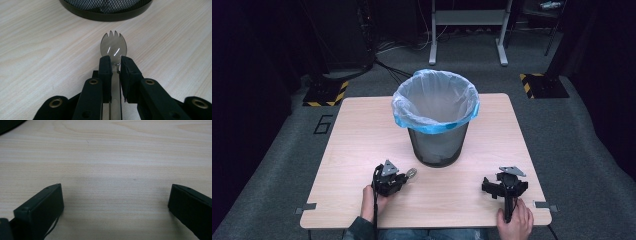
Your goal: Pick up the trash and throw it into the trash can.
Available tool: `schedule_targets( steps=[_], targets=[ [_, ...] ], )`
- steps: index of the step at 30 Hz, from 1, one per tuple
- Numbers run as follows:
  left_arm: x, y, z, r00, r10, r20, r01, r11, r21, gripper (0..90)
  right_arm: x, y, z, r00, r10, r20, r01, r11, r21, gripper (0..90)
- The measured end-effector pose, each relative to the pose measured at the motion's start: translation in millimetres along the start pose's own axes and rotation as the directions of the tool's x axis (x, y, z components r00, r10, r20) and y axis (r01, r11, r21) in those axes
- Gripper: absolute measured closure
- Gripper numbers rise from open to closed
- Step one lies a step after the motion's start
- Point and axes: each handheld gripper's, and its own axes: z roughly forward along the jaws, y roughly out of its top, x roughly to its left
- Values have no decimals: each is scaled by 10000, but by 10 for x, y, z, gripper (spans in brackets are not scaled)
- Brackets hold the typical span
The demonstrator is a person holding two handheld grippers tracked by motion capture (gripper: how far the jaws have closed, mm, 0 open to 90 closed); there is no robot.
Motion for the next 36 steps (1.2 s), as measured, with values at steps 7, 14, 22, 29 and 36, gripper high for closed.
schedule_targets(
  steps=[7, 14, 22, 29, 36],
  targets=[
    [41, 30, -35, 10000, 4, -72, -4, 10000, -64, 793, 0, 0, 0, 10000, 0, -2, 0, 10000, -1, 0],
    [80, 47, -71, 9998, -167, -102, 165, 9998, -145, 793, 1, 0, 0, 10000, 5, 9, -5, 10000, -2, 0],
    [148, 46, -114, 9997, -119, -230, 116, 9998, -134, 793, 3, -1, 0, 10000, 20, 16, -20, 10000, -1, 0],
    [200, 91, -161, 9992, -100, -389, 92, 9997, -213, 793, 3, -1, 0, 10000, 21, 17, -21, 10000, -2, 0],
    [263, 197, -248, 9982, 93, -590, -113, 9994, -340, 793, 3, 0, 0, 10000, 20, 18, -20, 10000, -2, 0]
  ],
)
